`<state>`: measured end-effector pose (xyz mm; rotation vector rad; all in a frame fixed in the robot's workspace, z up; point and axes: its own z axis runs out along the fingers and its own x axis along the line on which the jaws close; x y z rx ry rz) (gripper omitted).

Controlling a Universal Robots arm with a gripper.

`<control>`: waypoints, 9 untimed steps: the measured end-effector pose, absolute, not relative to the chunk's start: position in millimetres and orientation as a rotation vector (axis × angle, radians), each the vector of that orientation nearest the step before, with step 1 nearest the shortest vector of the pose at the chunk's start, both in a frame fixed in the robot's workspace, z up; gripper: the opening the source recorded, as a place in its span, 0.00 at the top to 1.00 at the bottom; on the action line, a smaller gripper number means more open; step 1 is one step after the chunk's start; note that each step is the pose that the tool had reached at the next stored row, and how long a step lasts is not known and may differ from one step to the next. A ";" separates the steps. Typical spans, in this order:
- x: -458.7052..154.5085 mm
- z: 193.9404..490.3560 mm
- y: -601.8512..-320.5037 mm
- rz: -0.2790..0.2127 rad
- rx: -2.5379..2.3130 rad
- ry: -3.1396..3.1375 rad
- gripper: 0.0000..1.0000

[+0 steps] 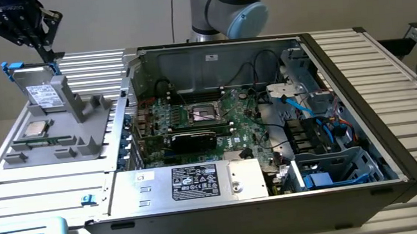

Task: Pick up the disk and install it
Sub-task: 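Reach for the disk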

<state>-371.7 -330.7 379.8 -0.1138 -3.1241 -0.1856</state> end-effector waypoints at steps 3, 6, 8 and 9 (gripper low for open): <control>-380.5 379.7 -326.1 -0.184 -0.114 -3.119 0.89; -390.2 379.6 -321.2 -0.184 -0.114 -3.116 0.89; -396.5 379.5 -318.1 -0.183 -0.114 -3.114 0.89; -399.6 379.5 -316.6 -0.183 -0.114 -3.113 0.89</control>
